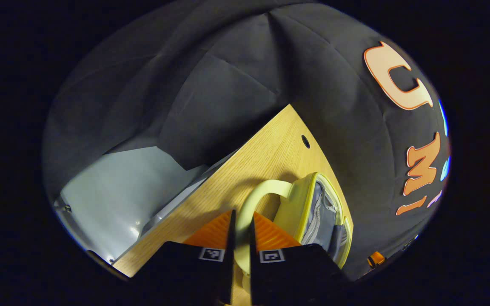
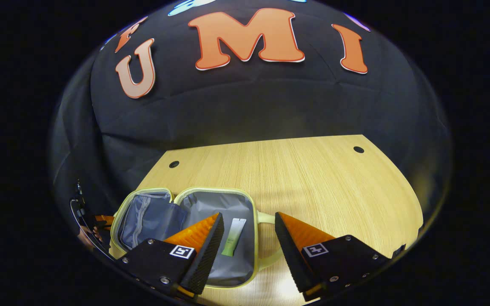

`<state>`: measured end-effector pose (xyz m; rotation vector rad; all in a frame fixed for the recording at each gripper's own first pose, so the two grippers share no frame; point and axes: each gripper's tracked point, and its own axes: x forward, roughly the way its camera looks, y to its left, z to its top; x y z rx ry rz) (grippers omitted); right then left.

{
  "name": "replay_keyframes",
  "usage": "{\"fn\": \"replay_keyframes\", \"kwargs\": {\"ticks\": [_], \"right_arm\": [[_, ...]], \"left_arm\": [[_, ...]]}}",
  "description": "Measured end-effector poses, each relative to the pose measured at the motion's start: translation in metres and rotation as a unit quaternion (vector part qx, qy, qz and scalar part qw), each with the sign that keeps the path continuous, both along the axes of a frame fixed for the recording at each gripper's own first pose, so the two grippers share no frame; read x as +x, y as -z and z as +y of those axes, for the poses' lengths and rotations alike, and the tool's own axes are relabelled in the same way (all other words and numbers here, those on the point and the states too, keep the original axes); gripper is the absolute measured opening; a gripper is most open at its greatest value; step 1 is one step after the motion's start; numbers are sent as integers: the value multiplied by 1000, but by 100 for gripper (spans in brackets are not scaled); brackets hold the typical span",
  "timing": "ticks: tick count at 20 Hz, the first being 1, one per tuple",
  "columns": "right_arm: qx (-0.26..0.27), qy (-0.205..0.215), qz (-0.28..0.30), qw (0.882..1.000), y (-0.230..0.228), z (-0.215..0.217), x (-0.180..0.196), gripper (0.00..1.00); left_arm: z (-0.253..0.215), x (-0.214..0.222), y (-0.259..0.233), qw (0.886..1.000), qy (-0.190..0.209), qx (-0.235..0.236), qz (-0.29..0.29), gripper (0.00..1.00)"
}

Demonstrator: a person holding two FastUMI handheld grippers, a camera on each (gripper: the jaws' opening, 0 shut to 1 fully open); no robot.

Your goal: First open the suitcase, pack the skin care products into it, and then close the suitcase.

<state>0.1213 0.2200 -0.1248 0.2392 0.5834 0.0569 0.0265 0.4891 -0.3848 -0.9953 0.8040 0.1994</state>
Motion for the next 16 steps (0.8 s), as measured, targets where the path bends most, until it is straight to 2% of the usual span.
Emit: {"fn": "replay_keyframes", "kwargs": {"ticks": [1, 2, 3, 8, 16], "right_arm": [[1, 0, -5, 1000, -5, -1, -3, 78], [-1, 1, -13, 1000, -8, -5, -2, 78], [-6, 2, -20, 1000, -10, -10, -1, 78], [-39, -15, -37, 998, -15, -25, -4, 78], [-66, -19, -79, 995, -34, -56, 1, 86]], "left_arm": [[3, 0, -6, 1000, 3, 25, -12, 17], [12, -23, -36, 999, 6, 43, -17, 16], [8, -5, -28, 998, 17, 57, -21, 8], [4, 4, -78, 987, 49, 148, -48, 8], [-17, 11, -174, 965, 66, 236, -97, 7]]}}
